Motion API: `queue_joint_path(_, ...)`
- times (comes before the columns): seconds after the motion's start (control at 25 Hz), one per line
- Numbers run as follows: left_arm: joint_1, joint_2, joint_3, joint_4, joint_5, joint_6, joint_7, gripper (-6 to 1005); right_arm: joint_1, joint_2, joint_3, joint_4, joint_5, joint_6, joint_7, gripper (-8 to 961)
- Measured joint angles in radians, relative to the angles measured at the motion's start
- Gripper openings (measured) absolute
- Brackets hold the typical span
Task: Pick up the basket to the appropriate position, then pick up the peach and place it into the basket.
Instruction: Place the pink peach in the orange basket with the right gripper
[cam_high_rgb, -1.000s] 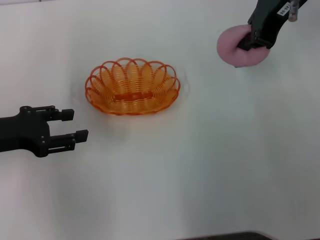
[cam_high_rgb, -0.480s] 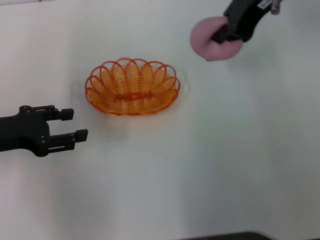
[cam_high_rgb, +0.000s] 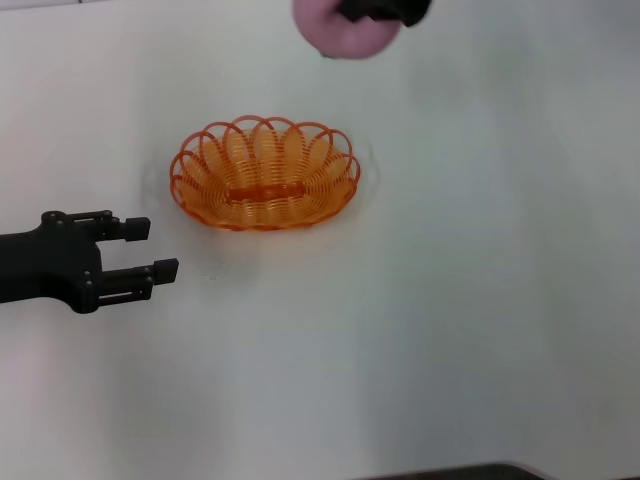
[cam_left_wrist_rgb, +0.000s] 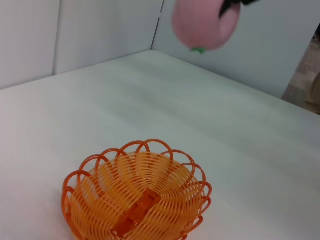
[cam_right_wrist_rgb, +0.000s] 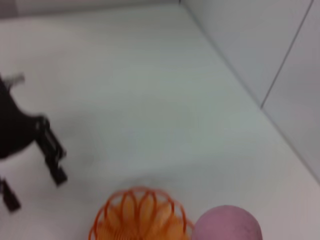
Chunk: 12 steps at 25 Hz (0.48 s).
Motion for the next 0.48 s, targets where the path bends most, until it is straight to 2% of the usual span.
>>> queue_joint_path(0.48, -0.001, 0.0, 0.0, -0.003, 0.0, -0.007, 0.0, 674, -0.122, 0.002, -0.053, 0.041, 0.332, 0.257, -0.099, 53)
